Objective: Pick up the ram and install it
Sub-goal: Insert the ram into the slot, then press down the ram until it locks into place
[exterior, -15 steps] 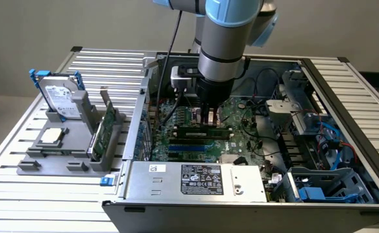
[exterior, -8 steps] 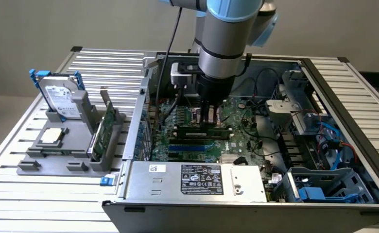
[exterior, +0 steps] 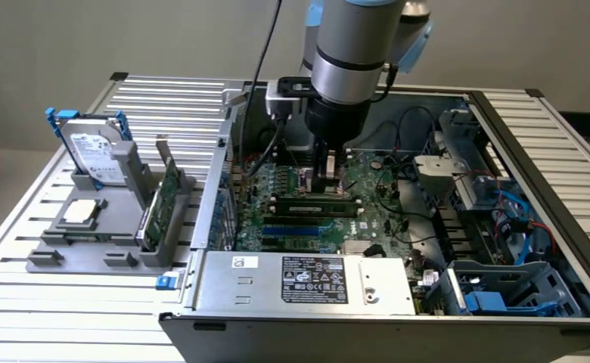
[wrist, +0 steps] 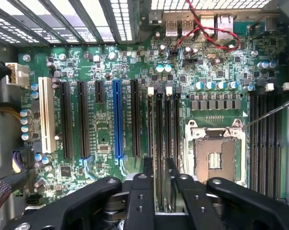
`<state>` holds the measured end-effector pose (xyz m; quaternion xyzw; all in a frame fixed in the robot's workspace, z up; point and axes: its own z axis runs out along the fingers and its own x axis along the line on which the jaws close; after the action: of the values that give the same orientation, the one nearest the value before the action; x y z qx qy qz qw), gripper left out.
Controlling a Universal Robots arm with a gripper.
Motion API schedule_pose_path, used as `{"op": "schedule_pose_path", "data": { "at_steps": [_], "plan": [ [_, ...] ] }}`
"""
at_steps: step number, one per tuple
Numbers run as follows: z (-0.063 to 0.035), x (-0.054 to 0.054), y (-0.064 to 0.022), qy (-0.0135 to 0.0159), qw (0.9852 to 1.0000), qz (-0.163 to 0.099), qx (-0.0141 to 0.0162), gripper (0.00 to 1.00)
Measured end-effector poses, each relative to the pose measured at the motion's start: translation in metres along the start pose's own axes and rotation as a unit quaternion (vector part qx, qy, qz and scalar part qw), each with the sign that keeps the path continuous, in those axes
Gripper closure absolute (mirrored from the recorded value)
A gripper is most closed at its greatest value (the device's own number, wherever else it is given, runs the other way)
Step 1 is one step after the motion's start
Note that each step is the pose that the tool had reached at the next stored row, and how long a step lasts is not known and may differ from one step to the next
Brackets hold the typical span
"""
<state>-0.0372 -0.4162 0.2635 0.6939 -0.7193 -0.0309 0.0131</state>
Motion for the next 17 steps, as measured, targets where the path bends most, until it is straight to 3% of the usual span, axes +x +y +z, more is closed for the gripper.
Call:
{"op": "schedule_pose_path", "data": {
  "at_steps": [3,17],
  "plan": [
    [-0.0004,0.0,-0.0003,-0.0002,1.0,0.0,0.0,0.89],
    [-0.0006,0.0,-0.0003,0.0,1.0,0.0,0.0,0.89]
  ]
}}
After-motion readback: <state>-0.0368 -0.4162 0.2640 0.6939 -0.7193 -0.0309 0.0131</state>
